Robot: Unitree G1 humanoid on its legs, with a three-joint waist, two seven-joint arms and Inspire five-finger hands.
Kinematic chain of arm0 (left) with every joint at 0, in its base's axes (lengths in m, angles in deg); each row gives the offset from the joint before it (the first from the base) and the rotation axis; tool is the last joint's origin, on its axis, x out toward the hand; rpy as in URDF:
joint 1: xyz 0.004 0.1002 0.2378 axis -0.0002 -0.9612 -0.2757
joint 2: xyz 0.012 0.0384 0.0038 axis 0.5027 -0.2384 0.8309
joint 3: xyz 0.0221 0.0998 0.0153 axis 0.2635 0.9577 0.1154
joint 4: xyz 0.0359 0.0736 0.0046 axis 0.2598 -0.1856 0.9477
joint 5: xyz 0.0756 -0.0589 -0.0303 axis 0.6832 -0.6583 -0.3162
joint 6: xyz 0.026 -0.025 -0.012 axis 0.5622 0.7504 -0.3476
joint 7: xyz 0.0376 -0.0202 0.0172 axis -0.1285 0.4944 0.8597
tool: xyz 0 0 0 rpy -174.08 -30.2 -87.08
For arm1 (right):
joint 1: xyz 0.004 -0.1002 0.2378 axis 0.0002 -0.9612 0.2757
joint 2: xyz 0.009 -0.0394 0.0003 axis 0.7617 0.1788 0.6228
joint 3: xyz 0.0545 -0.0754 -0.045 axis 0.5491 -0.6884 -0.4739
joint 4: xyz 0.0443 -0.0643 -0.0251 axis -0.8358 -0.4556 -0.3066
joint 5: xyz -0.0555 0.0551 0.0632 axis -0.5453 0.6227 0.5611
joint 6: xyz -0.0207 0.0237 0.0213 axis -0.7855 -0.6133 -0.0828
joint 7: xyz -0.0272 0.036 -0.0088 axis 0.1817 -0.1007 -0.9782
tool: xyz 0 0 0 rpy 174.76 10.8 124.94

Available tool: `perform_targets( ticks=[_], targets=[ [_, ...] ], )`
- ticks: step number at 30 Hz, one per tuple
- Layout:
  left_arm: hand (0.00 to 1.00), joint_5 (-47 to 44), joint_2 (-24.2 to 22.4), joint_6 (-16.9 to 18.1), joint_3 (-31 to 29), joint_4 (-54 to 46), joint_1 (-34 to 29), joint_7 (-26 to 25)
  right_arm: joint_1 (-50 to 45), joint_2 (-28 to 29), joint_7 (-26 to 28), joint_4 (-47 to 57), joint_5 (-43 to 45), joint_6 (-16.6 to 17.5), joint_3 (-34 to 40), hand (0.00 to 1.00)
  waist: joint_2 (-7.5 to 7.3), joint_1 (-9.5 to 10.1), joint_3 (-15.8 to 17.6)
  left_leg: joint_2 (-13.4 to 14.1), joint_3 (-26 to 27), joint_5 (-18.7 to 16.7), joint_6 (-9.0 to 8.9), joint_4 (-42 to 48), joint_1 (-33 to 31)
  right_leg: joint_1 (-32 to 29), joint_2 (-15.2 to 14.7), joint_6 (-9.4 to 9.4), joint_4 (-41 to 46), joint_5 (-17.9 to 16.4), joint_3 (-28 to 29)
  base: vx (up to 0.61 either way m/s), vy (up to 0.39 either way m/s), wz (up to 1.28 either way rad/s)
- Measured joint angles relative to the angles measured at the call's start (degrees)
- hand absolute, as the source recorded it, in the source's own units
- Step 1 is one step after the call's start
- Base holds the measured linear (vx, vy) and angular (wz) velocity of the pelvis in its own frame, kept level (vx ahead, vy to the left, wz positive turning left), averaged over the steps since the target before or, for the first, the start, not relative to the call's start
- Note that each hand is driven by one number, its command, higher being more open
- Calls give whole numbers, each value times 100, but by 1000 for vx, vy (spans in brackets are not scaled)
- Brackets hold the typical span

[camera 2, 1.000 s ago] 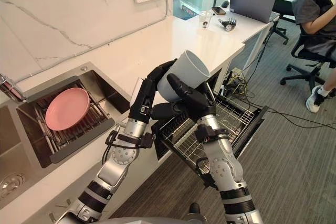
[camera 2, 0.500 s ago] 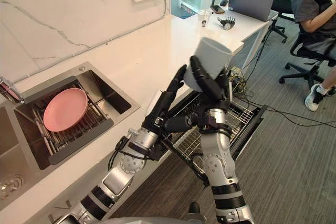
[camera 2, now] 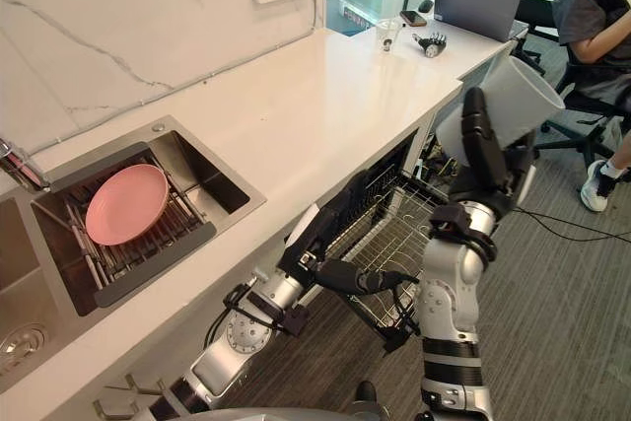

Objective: Walk over to the sink, pick up the cup, carry it to the dishwasher, place the cup inside the dishwasher, then close the dishwasher door

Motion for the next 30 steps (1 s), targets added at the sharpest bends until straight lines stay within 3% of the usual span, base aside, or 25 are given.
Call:
perform_targets(
  ticks=[3,7,11,15,23,30],
  targets=[
    [100,-450,-66,-470,-263,1011,-319,349,-335,-124,353,-563,-44,-171,137,0,-1,12,-7,8,-26,25,-5,-44,-1,3,6,-9,-9,-7,-33,-26,-31,6],
    [100,-359,103,-869,-510,2513,-700,614,-674,-168,751,-1520,-32,-467,113,0,-7,0,-4,10,-105,101,-22,-143,1,22,23,-10,-57,-8,-134,-26,-40,11],
    [100,-231,243,-1196,-1215,3211,-1266,658,-967,-157,1073,-2265,-61,-709,115,0,-2,126,1,-19,-224,132,-18,-161,-16,74,-9,-1,-60,-15,-260,-26,-21,15],
    [100,-779,-116,-1255,-2566,3930,-1183,284,-1078,-65,1503,-2507,-580,-1057,98,0,-12,177,10,-40,-382,186,-31,-250,49,197,-29,6,-61,-35,-422,-65,-7,23],
    [100,-590,1,-1537,-3537,4477,-1106,82,-796,-140,1753,-3564,-1493,-1554,-136,0,53,401,288,-21,-644,280,-46,-287,-199,131,-16,-3,-49,-126,-705,-57,-16,20],
    [100,-903,63,-1687,-3899,4761,-1131,-127,136,-1096,1747,-4549,-2005,-1774,40,0,324,618,884,-98,-977,442,-8,-184,-631,-70,-113,-15,41,-90,-1094,40,16,32]
  ],
)
